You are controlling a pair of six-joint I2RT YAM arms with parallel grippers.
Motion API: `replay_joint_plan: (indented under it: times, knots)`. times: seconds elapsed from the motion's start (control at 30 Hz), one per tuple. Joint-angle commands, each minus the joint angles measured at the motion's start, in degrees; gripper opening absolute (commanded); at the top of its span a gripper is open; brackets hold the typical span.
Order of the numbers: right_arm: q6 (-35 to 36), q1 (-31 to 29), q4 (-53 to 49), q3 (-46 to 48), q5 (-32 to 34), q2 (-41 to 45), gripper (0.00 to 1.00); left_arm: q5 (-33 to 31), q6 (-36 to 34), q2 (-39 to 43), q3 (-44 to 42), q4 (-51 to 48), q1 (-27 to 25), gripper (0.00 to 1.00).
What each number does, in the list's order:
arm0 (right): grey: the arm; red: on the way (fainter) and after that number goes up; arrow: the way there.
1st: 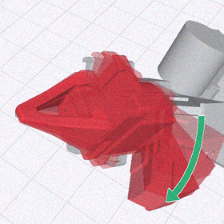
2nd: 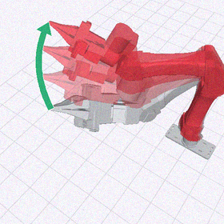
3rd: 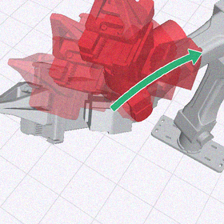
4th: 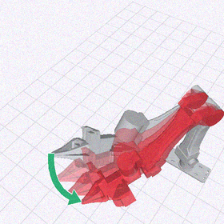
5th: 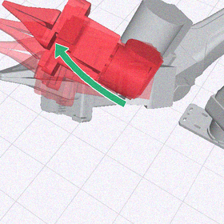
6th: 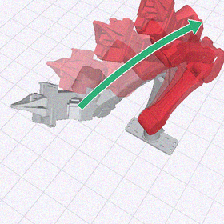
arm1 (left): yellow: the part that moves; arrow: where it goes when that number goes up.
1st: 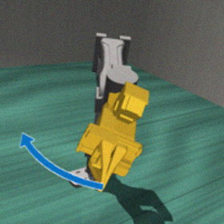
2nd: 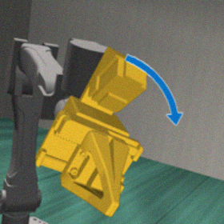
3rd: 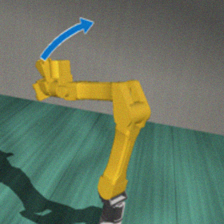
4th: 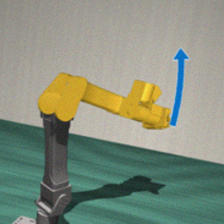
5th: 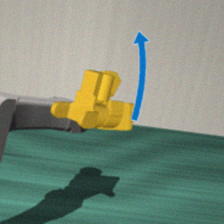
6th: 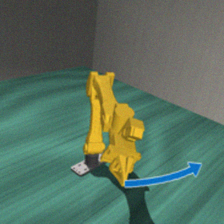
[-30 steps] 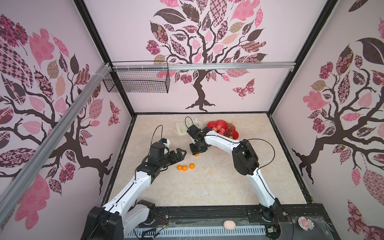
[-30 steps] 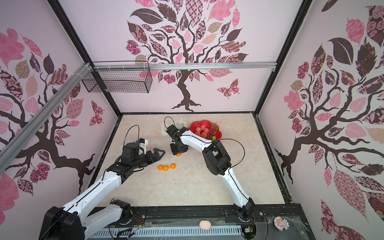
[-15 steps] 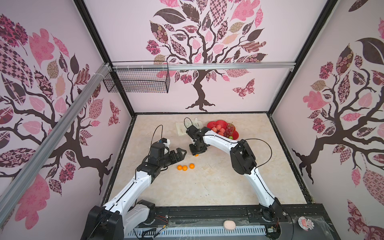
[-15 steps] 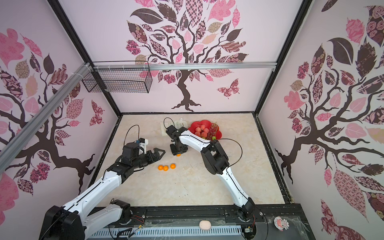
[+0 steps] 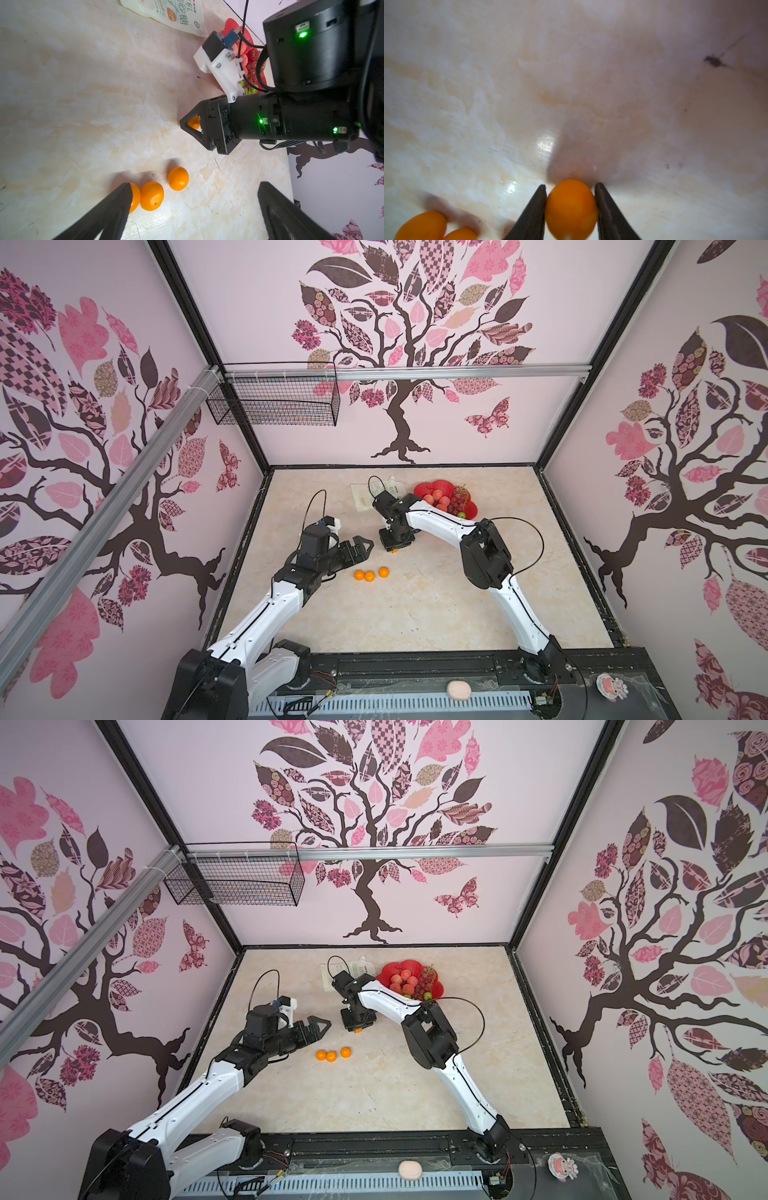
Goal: Place and organize the fake fruits in the fruit bowl
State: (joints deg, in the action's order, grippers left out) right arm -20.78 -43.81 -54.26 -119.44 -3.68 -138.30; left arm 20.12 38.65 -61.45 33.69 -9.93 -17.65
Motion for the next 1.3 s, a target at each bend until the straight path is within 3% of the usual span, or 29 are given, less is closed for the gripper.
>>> replay_joint_plan:
  times: [0.0, 0.77, 1.27]
  knots:
    - [0.30, -0.23, -1.71, -2.96, -0.01, 2.60, 0.39, 0.87, -1.30, -1.11, 1.21, 0.79, 0.06, 0.98]
    - [2.48, 8.45, -1.55, 2.30, 1.07, 13.39, 0.38, 1.14, -0.73, -15.17, 11.35, 6.27, -7.04, 0.98]
    - [3.30, 13.78, 0.05, 6.85, 1.69, 15.54, 0.37, 2.73, 0.63, -25.21, 19.53, 9.05, -9.71, 0.98]
